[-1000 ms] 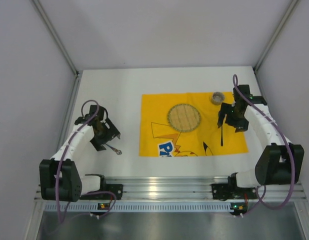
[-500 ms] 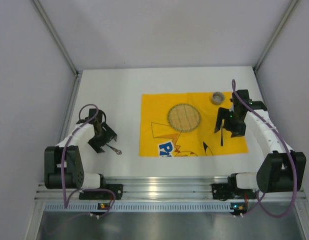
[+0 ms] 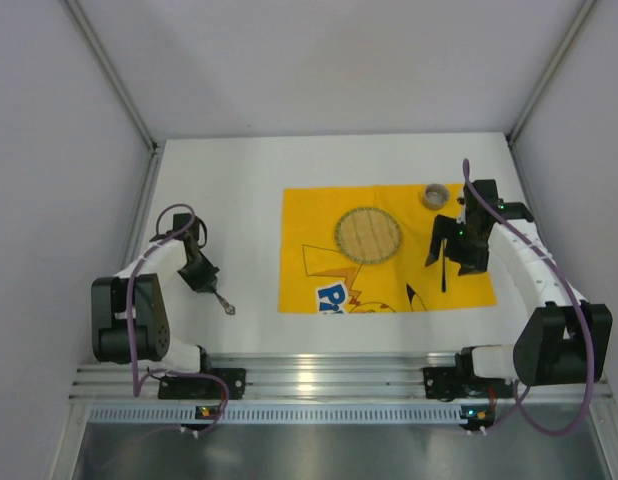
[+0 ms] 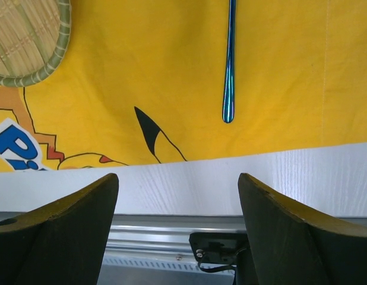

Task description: Set the dinner table for one person

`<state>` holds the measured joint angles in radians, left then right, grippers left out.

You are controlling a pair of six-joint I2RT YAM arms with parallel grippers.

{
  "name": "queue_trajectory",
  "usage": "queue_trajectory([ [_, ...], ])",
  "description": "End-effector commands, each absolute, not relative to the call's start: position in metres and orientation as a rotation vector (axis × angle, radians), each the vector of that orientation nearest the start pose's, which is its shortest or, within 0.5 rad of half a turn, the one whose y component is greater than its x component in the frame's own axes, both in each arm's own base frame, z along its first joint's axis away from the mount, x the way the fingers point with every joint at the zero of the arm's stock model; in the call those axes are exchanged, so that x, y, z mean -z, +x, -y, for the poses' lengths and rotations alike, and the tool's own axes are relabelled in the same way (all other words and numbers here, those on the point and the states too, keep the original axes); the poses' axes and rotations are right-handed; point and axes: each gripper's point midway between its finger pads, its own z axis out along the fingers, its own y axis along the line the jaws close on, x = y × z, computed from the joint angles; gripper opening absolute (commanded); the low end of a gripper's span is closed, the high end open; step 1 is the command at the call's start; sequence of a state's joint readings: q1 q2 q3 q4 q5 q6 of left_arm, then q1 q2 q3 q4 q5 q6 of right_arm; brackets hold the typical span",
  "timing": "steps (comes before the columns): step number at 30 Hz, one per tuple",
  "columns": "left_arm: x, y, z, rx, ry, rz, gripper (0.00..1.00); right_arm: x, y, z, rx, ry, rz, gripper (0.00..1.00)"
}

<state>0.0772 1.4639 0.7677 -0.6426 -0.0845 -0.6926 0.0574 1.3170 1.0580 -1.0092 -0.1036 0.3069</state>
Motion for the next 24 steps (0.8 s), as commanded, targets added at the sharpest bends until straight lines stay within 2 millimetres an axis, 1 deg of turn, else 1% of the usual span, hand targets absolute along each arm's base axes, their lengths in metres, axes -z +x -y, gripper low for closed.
queue_trajectory([
  [1, 0.007, 0.254, -0.016, -0.061, -1.064, -2.688, 0.03, -0.124, 0.244, -0.050, -0.250, 0.296, -2.789, 0.82],
  [2, 0.007, 0.256, -0.016, -0.053, -1.054, -2.696, 0.00, -0.124, 0.244, -0.050, -0.248, 0.298, -2.790, 0.82],
  [3, 0.004, 0.255, -0.015, -0.053, -1.058, -2.712, 0.00, -0.125, 0.244, -0.050, -0.249, 0.298, -2.788, 0.82],
  [4, -0.006, 0.266, -0.014, -0.027, -1.038, -2.692, 0.00, -0.125, 0.245, -0.050, -0.249, 0.296, -2.785, 0.82],
  [6, -0.022, 0.276, -0.011, 0.022, -0.989, -2.667, 0.00, -0.128, 0.246, -0.050, -0.249, 0.298, -2.776, 0.82],
  [7, -0.042, 0.292, -0.012, 0.050, -0.950, -2.608, 0.00, -0.129, 0.246, -0.050, -0.253, 0.301, -2.771, 0.82],
  [9, -0.063, 0.307, -0.005, 0.072, -0.858, -2.575, 0.00, -0.130, 0.247, -0.051, -0.259, 0.309, -2.768, 0.82],
  [10, -0.083, 0.323, 0.000, 0.101, -0.813, -2.534, 0.00, -0.132, 0.247, -0.052, -0.269, 0.304, -2.764, 0.82],
  [12, -0.100, 0.338, 0.032, 0.197, -0.660, -2.536, 0.00, -0.133, 0.249, -0.054, -0.273, 0.294, -2.761, 0.85],
  [13, -0.114, 0.353, 0.049, 0.270, -0.588, -2.514, 0.00, -0.135, 0.250, -0.056, -0.279, 0.291, -2.758, 0.86],
  [14, -0.119, 0.356, 0.075, 0.318, -0.475, -2.529, 0.00, -0.135, 0.251, -0.058, -0.282, 0.282, -2.756, 0.87],
  [15, -0.123, 0.360, 0.092, 0.357, -0.413, -2.533, 0.00, -0.135, 0.252, -0.058, -0.282, 0.284, -2.756, 0.88],
  [16, -0.129, 0.370, 0.112, 0.410, -0.345, -2.530, 0.00, -0.135, 0.253, -0.060, -0.288, 0.285, -2.755, 0.89],
  [17, -0.130, 0.368, 0.138, 0.451, -0.241, -2.542, 0.00, -0.135, 0.253, -0.061, -0.292, 0.285, -2.756, 0.90],
  [18, -0.131, 0.369, 0.152, 0.476, -0.196, -2.549, 0.00, -0.136, 0.254, -0.062, -0.297, 0.286, -2.752, 0.91],
  [19, -0.128, 0.374, 0.164, 0.482, -0.164, -2.560, 0.00, -0.136, 0.254, -0.064, -0.300, 0.285, -2.753, 0.92],
  [20, -0.125, 0.370, 0.183, 0.509, -0.110, -2.575, 0.00, -0.136, 0.254, -0.064, -0.301, 0.279, -2.753, 0.93],
  [21, -0.123, 0.370, 0.192, 0.524, -0.090, -2.586, 0.00, -0.137, 0.254, -0.064, -0.302, 0.283, -2.752, 0.95],
  [22, -0.115, 0.373, 0.200, 0.526, -0.075, -2.607, 0.00, -0.137, 0.254, -0.064, -0.294, 0.282, -2.750, 0.97],
  [23, -0.111, 0.369, 0.213, 0.542, -0.042, -2.623, 0.00, -0.137, 0.254, -0.064, -0.294, 0.280, -2.752, 1.00],
  [24, -0.108, 0.368, 0.222, 0.555, -0.017, -2.630, 0.00, -0.138, 0.253, -0.063, -0.290, 0.279, -2.750, 1.00],
])
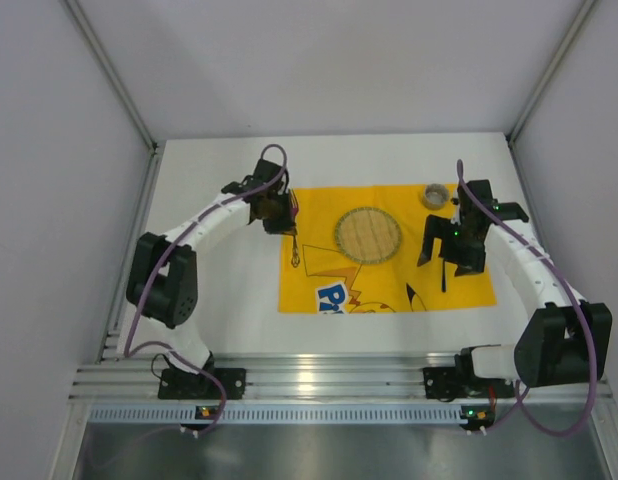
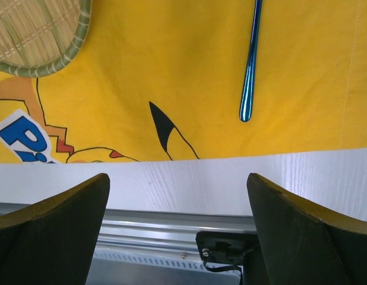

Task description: Set the dinner table for one person

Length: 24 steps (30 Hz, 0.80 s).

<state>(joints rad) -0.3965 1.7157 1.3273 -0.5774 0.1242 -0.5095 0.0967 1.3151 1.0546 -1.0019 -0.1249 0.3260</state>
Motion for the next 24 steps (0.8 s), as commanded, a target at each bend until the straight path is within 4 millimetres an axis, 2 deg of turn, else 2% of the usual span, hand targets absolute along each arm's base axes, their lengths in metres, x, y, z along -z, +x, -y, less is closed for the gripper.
queue_trajectory([
  [1, -0.101, 0.370, 0.229, 0.554, 0.003, -2.646, 0.00, -0.138, 0.252, -0.063, -0.287, 0.277, -2.751, 1.00],
  [5, -0.082, 0.360, 0.259, 0.548, 0.098, -2.687, 0.00, -0.139, 0.248, -0.063, -0.285, 0.274, -2.753, 1.00],
  [7, -0.073, 0.357, 0.267, 0.541, 0.118, -2.703, 0.00, -0.139, 0.245, -0.062, -0.282, 0.275, -2.754, 1.00],
  [10, -0.063, 0.355, 0.264, 0.495, 0.106, -2.725, 0.00, -0.138, 0.242, -0.061, -0.273, 0.269, -2.762, 1.00],
  [15, -0.057, 0.353, 0.259, 0.460, 0.091, -2.731, 0.00, -0.137, 0.243, -0.060, -0.270, 0.257, -2.767, 1.00],
  [21, -0.049, 0.362, 0.253, 0.370, 0.035, -2.749, 0.00, -0.134, 0.244, -0.060, -0.266, 0.252, -2.779, 1.00],
  [24, -0.045, 0.364, 0.250, 0.331, 0.013, -2.761, 0.09, -0.134, 0.244, -0.061, -0.268, 0.248, -2.780, 1.00],
])
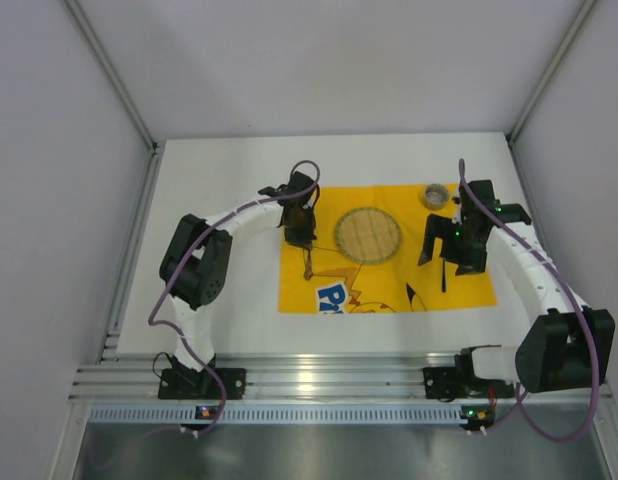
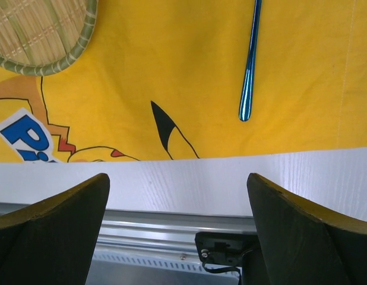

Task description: Set the dinner table for one person

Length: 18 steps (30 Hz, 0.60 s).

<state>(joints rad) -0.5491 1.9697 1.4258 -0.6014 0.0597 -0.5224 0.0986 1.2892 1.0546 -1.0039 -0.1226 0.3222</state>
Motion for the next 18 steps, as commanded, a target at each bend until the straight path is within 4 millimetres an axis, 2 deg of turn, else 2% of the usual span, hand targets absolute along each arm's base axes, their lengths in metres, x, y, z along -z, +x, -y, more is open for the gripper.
queue_trajectory([
  [1, -0.044, 0.363, 0.249, 0.318, 0.004, -2.766, 0.10, -0.133, 0.244, -0.061, -0.266, 0.248, -2.781, 1.00],
  [2, -0.043, 0.362, 0.247, 0.316, 0.001, -2.773, 0.17, -0.134, 0.244, -0.060, -0.264, 0.248, -2.777, 1.00],
  [4, -0.040, 0.358, 0.245, 0.310, -0.006, -2.783, 0.21, -0.132, 0.243, -0.060, -0.262, 0.251, -2.781, 1.00],
  [5, -0.041, 0.358, 0.245, 0.312, -0.008, -2.782, 0.29, -0.131, 0.242, -0.060, -0.259, 0.252, -2.784, 1.00],
  [6, -0.040, 0.360, 0.240, 0.272, -0.019, -2.771, 0.32, -0.131, 0.243, -0.060, -0.259, 0.252, -2.782, 1.00],
  [9, -0.049, 0.362, 0.241, 0.283, -0.018, -2.748, 0.46, -0.132, 0.243, -0.060, -0.260, 0.251, -2.779, 1.00],
  [11, -0.058, 0.364, 0.241, 0.287, -0.017, -2.738, 0.47, -0.134, 0.245, -0.060, -0.259, 0.249, -2.773, 1.00],
  [14, -0.085, 0.373, 0.243, 0.304, -0.004, -2.678, 0.52, -0.142, 0.249, -0.064, -0.283, 0.237, -2.753, 1.00],
  [15, -0.101, 0.380, 0.246, 0.320, 0.005, -2.638, 0.53, -0.150, 0.254, -0.068, -0.301, 0.221, -2.731, 1.00],
  [17, -0.121, 0.388, 0.244, 0.302, 0.039, -2.594, 0.57, -0.159, 0.257, -0.075, -0.333, 0.195, -2.713, 1.00],
  [18, -0.145, 0.397, 0.245, 0.313, 0.049, -2.534, 0.60, -0.170, 0.262, -0.083, -0.355, 0.163, -2.685, 1.00],
])
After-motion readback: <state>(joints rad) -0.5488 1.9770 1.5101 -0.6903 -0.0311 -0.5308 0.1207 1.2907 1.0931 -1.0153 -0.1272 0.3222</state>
